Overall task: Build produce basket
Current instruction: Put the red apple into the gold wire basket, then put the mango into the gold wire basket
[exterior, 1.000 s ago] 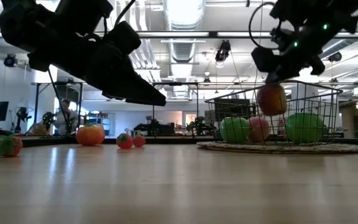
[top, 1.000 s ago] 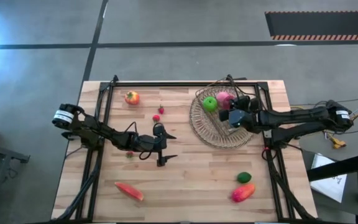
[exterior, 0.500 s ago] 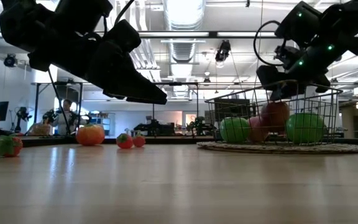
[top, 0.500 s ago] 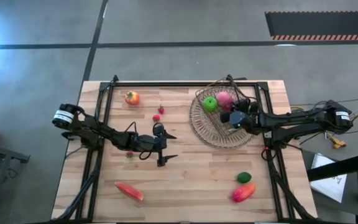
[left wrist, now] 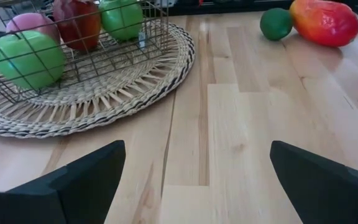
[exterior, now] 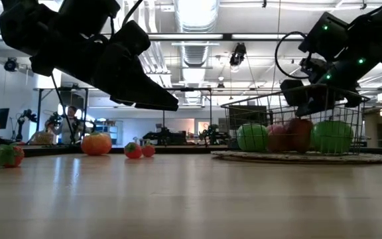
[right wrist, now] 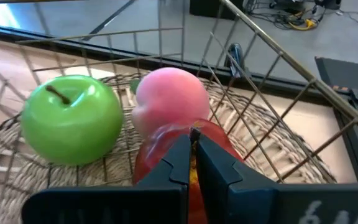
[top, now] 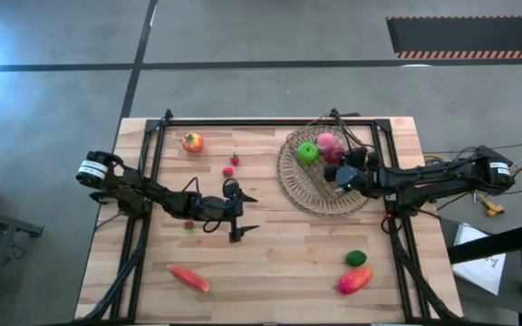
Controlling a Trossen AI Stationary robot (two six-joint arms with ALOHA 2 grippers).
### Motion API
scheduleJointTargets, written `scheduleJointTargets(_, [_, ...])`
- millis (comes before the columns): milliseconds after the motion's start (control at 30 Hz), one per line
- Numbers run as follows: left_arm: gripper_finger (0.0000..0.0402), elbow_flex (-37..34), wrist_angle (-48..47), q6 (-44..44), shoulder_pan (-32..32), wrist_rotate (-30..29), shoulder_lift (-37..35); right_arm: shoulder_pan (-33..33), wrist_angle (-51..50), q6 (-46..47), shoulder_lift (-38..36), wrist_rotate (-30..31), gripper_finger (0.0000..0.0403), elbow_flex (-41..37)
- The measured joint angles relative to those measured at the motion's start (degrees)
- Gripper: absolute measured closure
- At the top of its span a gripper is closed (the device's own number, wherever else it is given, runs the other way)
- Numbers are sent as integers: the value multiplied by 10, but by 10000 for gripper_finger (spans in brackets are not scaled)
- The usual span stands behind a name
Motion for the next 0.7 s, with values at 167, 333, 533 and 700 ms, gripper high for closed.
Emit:
scheduleJointTargets(167, [17,0,0,0,-1,0,0,0,1,18,0,-2,394,-8])
scheduleJointTargets(333, [17,0,-1,0,-1,0,0,0,-3,10,0,-8,390,0])
scheduleJointTargets(533, [17,0,-2,0,0,0,0,0,-3,-34,0,-7,335,25])
scheduleJointTargets(700, [17,0,-2,0,-4,0,0,0,-33,-44,0,-7,275,54])
